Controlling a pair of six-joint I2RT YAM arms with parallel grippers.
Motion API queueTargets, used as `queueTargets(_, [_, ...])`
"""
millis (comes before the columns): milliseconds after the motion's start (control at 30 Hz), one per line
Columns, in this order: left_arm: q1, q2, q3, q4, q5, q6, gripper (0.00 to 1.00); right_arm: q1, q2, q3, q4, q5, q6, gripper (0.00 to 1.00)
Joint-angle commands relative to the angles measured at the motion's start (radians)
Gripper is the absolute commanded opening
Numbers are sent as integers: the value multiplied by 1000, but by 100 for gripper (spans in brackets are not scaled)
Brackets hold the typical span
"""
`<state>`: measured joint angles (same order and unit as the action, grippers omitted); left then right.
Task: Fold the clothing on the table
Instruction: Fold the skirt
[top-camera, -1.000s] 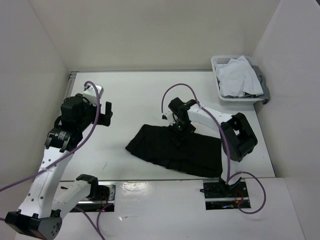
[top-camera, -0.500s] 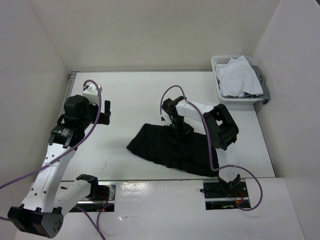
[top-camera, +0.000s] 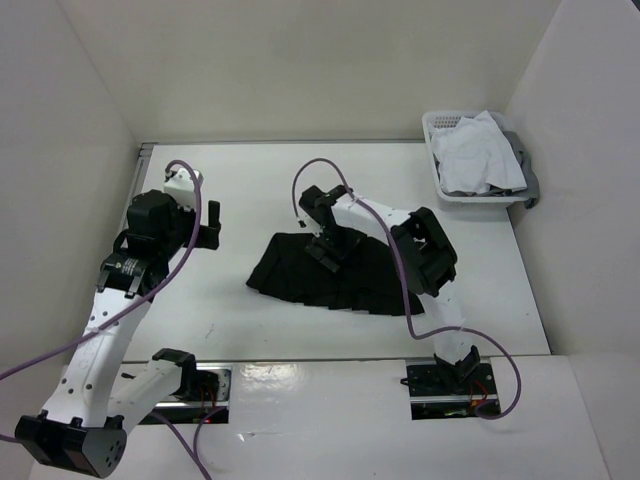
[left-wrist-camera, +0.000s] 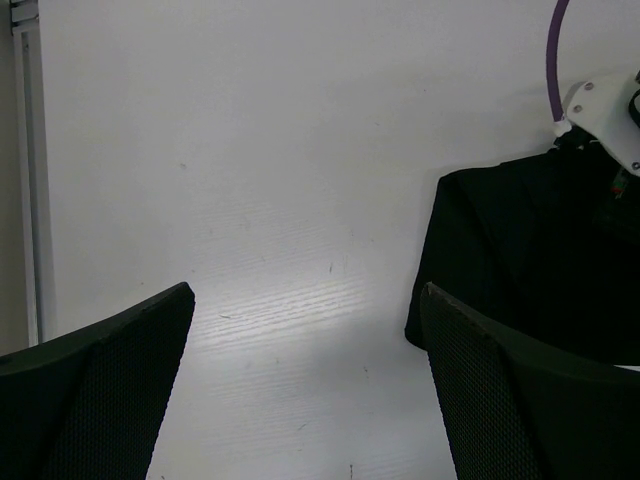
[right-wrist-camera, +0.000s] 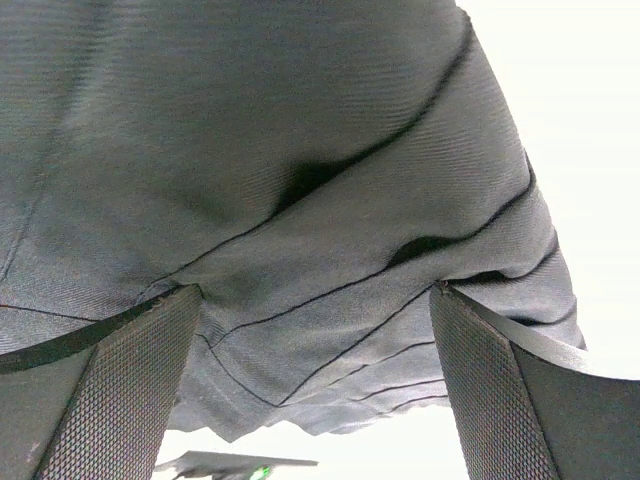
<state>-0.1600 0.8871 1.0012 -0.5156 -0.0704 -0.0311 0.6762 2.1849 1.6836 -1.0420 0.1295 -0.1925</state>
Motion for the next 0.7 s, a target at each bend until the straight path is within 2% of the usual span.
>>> queueTargets(0, [5, -17, -10, 29, -6, -13, 100, 39, 87, 13, 298, 125, -79, 99])
queueTargets(467, [5, -17, -10, 29, -6, -13, 100, 74, 78, 10, 516, 229, -335, 99])
queueTargets(667, [5, -8, -10, 29, 3, -13, 100, 92, 23, -74, 660, 271, -419, 99])
